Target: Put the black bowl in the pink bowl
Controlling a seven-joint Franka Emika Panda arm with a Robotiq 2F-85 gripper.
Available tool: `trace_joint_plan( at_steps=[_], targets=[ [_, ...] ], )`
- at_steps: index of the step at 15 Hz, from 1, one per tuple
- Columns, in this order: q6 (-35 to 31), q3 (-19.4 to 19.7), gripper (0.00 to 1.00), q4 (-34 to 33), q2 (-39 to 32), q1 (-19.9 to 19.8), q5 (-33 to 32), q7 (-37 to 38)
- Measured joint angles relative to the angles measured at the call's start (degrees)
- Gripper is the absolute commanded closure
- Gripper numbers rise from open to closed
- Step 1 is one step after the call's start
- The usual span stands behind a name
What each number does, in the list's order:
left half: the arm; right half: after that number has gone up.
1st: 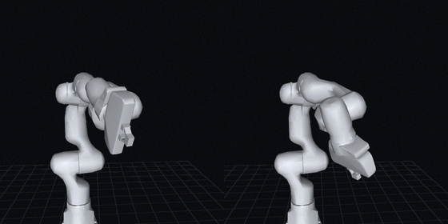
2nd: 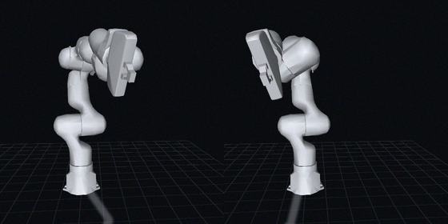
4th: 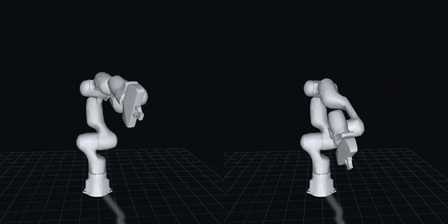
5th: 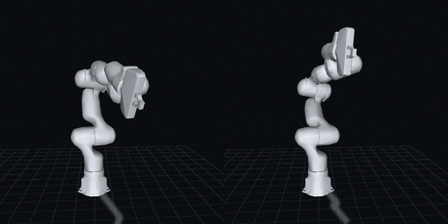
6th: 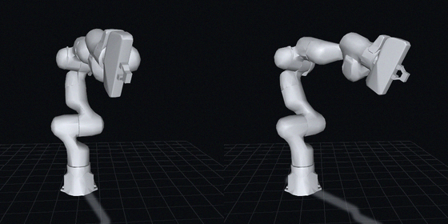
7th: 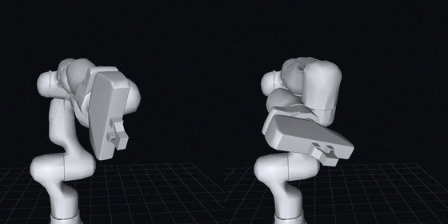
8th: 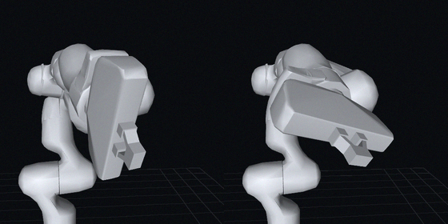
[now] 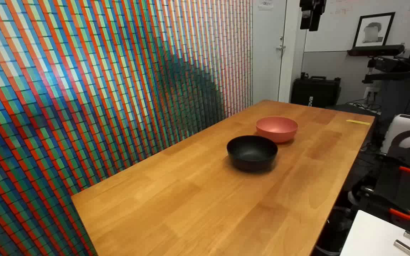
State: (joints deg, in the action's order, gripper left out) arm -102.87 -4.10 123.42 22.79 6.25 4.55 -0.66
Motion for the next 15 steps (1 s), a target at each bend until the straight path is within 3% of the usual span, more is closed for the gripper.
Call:
trace_joint_plan(
  at_steps=[9, 15],
  targets=[
    [0.0, -0.3, 0.00, -0.1, -0.2, 0.0, 0.0, 0.1],
    [-5.3, -3.7, 0.00, -0.3, -8.0, 0.0, -0.8, 3.9]
  ],
)
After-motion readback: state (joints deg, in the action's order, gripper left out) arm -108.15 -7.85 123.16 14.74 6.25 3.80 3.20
